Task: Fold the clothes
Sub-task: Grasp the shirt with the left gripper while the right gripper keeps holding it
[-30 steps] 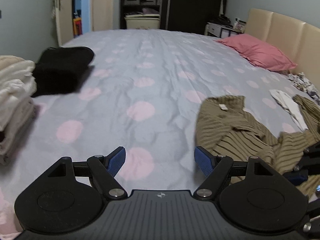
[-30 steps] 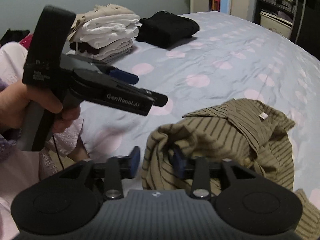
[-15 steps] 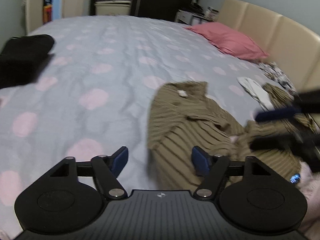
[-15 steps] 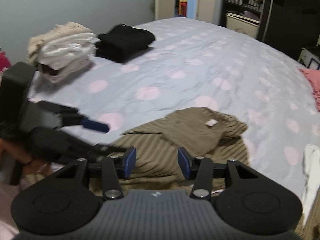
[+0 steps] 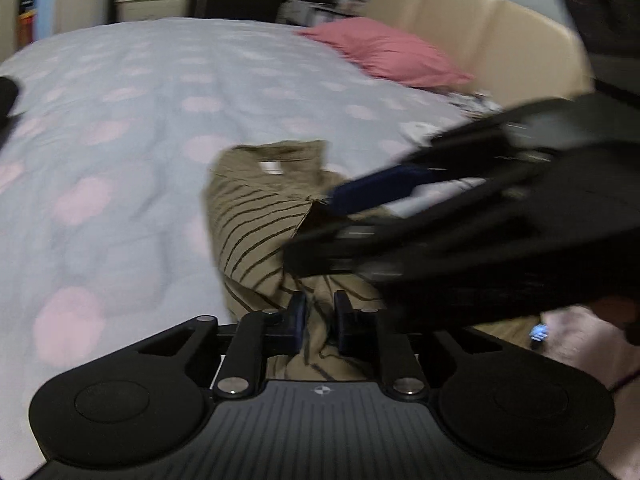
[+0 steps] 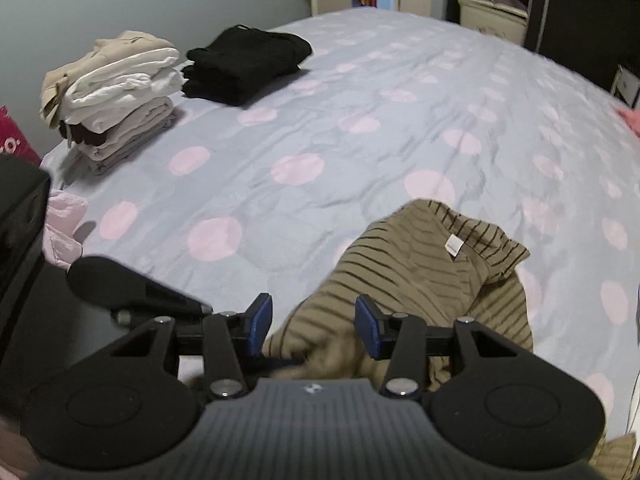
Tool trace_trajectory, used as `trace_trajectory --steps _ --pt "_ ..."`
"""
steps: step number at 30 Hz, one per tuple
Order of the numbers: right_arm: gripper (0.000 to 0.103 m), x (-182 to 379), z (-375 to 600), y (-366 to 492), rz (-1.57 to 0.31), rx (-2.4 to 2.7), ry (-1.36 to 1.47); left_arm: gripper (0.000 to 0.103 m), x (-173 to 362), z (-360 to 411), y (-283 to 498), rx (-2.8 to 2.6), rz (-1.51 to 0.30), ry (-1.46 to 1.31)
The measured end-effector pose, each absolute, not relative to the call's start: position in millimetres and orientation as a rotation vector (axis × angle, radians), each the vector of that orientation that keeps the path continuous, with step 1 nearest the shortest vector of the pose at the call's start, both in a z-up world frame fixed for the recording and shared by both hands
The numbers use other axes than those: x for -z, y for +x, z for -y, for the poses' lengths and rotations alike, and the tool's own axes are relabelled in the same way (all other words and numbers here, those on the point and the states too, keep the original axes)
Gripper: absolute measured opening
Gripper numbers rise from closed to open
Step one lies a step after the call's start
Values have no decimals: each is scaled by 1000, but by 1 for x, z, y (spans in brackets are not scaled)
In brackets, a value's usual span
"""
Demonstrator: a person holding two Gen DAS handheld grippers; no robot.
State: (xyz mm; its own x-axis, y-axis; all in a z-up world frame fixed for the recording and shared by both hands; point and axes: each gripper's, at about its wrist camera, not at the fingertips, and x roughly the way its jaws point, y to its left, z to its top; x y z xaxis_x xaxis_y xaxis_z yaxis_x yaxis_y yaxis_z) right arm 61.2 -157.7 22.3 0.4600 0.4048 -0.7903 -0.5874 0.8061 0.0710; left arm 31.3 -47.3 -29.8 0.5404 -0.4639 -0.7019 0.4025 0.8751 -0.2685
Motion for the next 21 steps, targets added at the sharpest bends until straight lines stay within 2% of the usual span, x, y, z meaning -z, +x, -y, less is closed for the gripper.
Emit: trace_trajectory --steps 6,7,8,9,11,15,17,19,21 --pt "50 2 177 66 -971 -523 -231 8 30 71 23 660 -844 -47" --pt "44 6 182 67 -983 -516 -216 8 31 74 22 681 -842 -38" --pt "21 7 187 67 -987 -509 -199 8 31 77 21 699 -842 -31" --pt "14 9 192 67 -989 -501 -183 8 32 79 20 714 -844 -26" --pt "9 6 204 67 -983 -488 -135 8 32 82 17 730 -837 -12" --pt "7 -2 228 62 -964 -433 -109 9 29 83 11 735 -809 24" --pt "7 -5 240 59 -959 -393 -118 24 24 82 9 739 -788 34" --pt "7 -7 255 56 -961 -356 -100 50 18 80 8 741 -765 47" --pt "7 -8 271 53 -968 -321 -75 52 12 78 9 744 -750 55"
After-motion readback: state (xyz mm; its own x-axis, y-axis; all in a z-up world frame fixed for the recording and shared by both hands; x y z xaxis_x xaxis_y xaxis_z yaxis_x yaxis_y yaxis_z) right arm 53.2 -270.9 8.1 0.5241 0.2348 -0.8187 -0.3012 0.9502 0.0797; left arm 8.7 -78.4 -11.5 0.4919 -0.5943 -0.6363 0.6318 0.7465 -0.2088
